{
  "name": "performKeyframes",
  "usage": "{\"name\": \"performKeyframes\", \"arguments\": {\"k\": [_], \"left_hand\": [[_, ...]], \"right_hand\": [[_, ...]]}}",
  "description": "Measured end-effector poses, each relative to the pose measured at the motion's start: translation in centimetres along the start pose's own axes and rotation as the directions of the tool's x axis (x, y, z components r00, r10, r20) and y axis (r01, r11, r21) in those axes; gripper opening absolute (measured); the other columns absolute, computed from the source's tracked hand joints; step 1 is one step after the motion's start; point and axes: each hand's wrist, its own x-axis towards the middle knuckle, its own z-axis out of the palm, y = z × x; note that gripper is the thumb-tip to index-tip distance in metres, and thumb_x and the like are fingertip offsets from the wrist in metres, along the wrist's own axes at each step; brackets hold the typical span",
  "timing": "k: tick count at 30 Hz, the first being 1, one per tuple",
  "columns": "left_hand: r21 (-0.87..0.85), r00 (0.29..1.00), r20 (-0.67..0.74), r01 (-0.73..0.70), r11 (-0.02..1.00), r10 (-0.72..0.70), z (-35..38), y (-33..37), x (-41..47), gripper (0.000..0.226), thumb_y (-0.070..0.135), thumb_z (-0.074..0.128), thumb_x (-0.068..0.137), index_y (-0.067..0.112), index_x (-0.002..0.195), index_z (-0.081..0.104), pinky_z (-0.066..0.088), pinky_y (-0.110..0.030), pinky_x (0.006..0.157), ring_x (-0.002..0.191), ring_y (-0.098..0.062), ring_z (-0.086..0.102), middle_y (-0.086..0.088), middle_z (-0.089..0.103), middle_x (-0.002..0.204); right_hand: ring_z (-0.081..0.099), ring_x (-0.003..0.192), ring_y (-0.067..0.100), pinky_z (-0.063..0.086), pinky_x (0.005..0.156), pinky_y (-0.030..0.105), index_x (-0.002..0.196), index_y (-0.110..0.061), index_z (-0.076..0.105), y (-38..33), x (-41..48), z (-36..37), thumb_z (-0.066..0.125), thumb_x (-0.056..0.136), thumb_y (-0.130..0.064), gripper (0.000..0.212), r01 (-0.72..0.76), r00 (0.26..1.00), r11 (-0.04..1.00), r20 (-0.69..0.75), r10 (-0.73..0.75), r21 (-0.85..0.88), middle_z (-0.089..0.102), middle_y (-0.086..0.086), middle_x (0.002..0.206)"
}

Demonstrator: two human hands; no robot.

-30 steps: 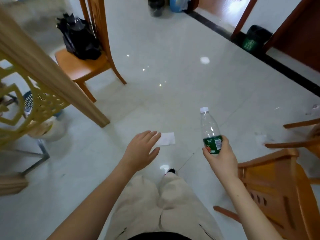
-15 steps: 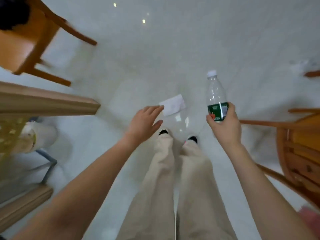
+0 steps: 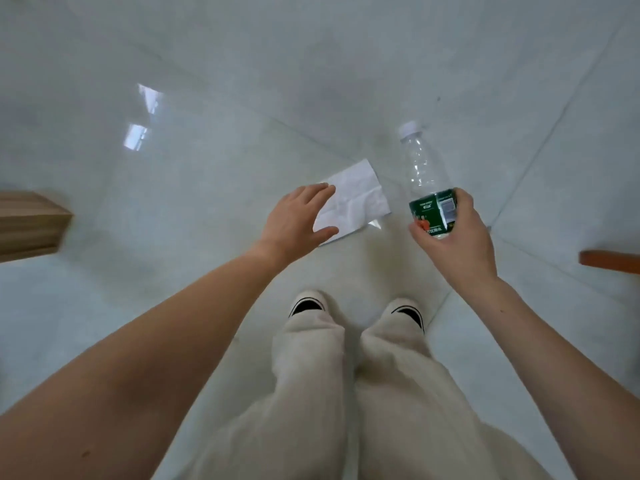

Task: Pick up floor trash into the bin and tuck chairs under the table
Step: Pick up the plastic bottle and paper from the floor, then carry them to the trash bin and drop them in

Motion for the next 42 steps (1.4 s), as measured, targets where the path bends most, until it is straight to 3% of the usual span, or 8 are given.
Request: {"name": "performKeyframes", "arguments": {"k": [8,13,17,22,29,35,39,42], "left_hand": [[0.135,0.998,0.006,-0.059,0.989,0.059,9.2,-5.0,4.8,0.084,0.047,0.077,0.071,0.02,0.142,0.043,0.031,-0.044,0.105,0.128,-0.034,0.04,-0.005,0.046,0.144],[0.024,0.992,-0.109,-0.069,0.997,0.071,10.1,-4.9,5.7,0.027,0.026,0.06,0.086,0.013,0.11,0.062,0.049,-0.041,0.067,0.087,-0.034,0.052,-0.011,0.059,0.105],[-0.2,0.99,0.026,0.141,0.97,-0.139,6.1,-2.1,4.5,0.011,0.013,0.06,0.089,0.003,0.092,0.064,0.037,-0.033,0.063,0.077,-0.034,0.055,-0.015,0.054,0.089],[-0.358,0.972,-0.003,0.22,0.908,-0.237,-5.9,5.5,-0.7,0.009,0.007,0.061,0.086,-0.001,0.088,0.064,0.023,-0.024,0.061,0.07,-0.022,0.046,-0.011,0.051,0.079],[-0.44,0.943,-0.07,0.265,0.858,-0.326,-29.1,18.1,-11.4,0.005,0.009,0.062,0.086,0.006,0.084,0.066,0.03,-0.013,0.059,0.066,-0.014,0.044,0.006,0.044,0.071],[-0.432,0.941,-0.224,0.136,0.891,-0.252,-48.1,27.7,-18.5,0.004,0.011,0.064,0.086,0.008,0.084,0.066,0.032,-0.01,0.06,0.066,-0.012,0.047,0.0,0.053,0.076],[-0.345,0.91,-0.381,0.022,0.938,-0.162,-57.1,31.5,-22.0,0.003,0.011,0.065,0.086,0.011,0.087,0.067,0.028,-0.018,0.06,0.07,-0.016,0.051,0.0,0.053,0.08],[-0.254,0.874,-0.481,-0.062,0.965,-0.071,-62.5,33.1,-24.2,0.006,0.012,0.064,0.087,0.013,0.091,0.068,0.029,-0.019,0.062,0.074,-0.015,0.053,0.001,0.055,0.083]], "right_hand": [[0.059,0.086,0.016,0.053,0.072,0.04,0.121,-0.029,0.043,4.8,5.6,5.9,0.071,0.076,-0.046,0.056,0.091,0.994,0.994,0.071,-0.087,-0.058,0.059,-0.003,0.102],[0.059,0.083,0.016,0.053,0.071,0.041,0.12,-0.027,0.044,5.1,6.6,6.1,0.072,0.075,-0.045,0.056,0.079,0.994,0.996,0.074,-0.075,-0.05,0.059,-0.002,0.101],[0.06,0.083,0.016,0.053,0.069,0.037,0.123,-0.025,0.043,3.0,4.3,3.0,0.073,0.076,-0.042,0.058,0.05,0.997,0.999,0.056,-0.048,-0.023,0.059,-0.001,0.101],[0.06,0.085,0.019,0.052,0.072,0.039,0.123,-0.027,0.043,-3.9,-2.8,-5.2,0.073,0.076,-0.043,0.058,0.002,0.999,1.0,0.051,-0.003,0.007,0.06,-0.002,0.102],[0.061,0.086,0.016,0.043,0.07,0.028,0.125,-0.025,0.045,-18.3,-17.9,-23.5,0.078,0.077,-0.036,0.059,-0.004,1.0,0.993,-0.002,0.005,0.121,0.062,-0.002,0.103],[0.057,0.077,0.01,0.038,0.058,0.016,0.127,-0.026,0.044,-29.5,-28.4,-37.1,0.077,0.078,-0.037,0.06,0.1,0.993,0.988,-0.081,-0.091,0.12,0.061,-0.003,0.101],[0.06,0.081,0.015,0.045,0.062,0.029,0.122,-0.031,0.043,-35.6,-32.9,-43.2,0.076,0.076,-0.04,0.057,0.214,0.968,0.971,-0.16,-0.195,0.11,0.062,-0.004,0.1],[0.06,0.08,0.011,0.046,0.063,0.029,0.118,-0.035,0.043,-39.3,-35.5,-46.6,0.074,0.076,-0.042,0.053,0.293,0.935,0.951,-0.239,-0.262,0.103,0.062,-0.007,0.097]]}}
